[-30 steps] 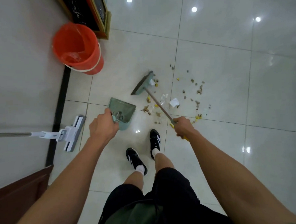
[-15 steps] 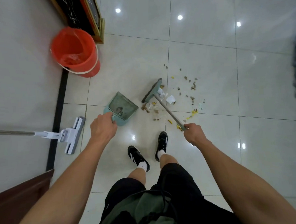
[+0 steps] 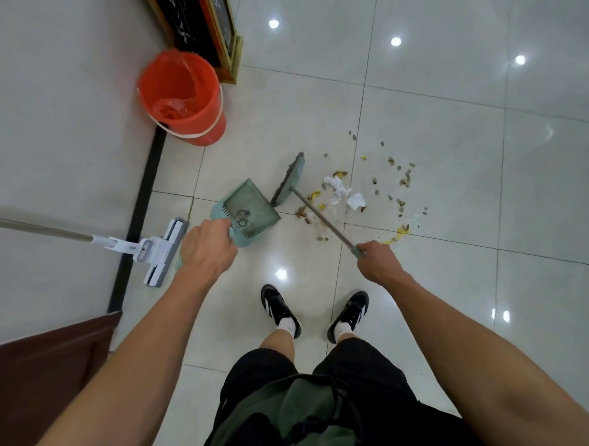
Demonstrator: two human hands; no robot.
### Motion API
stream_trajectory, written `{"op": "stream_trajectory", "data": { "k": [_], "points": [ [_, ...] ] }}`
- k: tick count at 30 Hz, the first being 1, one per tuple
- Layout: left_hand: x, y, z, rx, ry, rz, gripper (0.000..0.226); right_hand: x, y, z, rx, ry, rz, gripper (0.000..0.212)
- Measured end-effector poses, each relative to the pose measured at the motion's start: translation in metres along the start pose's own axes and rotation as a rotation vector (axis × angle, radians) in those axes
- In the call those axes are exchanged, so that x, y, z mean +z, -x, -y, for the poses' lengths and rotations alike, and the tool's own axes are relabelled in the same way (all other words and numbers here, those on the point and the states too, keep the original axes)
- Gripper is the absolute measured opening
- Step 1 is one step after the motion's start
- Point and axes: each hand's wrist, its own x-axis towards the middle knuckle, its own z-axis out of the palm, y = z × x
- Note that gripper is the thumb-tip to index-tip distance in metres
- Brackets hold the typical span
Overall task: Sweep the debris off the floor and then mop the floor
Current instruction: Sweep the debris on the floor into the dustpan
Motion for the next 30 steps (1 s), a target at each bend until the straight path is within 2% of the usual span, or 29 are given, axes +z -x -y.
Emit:
{"op": "stream_trajectory", "data": {
  "k": [6,16,20,24,30],
  "points": [
    [0.007,0.025,-0.020,-0.011,-0.119,-0.001,0.024,-0.016,-0.002,-0.036,0.006,0.087,0.067,0.033],
    [0.023,0.031,-0.120,0.024,-0.124,0.027,0.031,-0.069,0.007,-0.146,0.138,0.129,0.001,0.031],
    [0.018,0.023,-0.159,0.062,-0.117,0.035,0.034,-0.082,0.013,-0.184,0.166,0.063,-0.015,0.034],
    [0.012,0.016,-0.182,0.103,-0.164,0.028,0.032,-0.091,0.016,-0.209,0.126,-0.113,0.000,0.036],
    [-0.006,-0.002,-0.188,0.136,-0.216,0.003,0.035,-0.093,0.012,-0.205,0.077,-0.212,-0.070,0.041]
  ]
}}
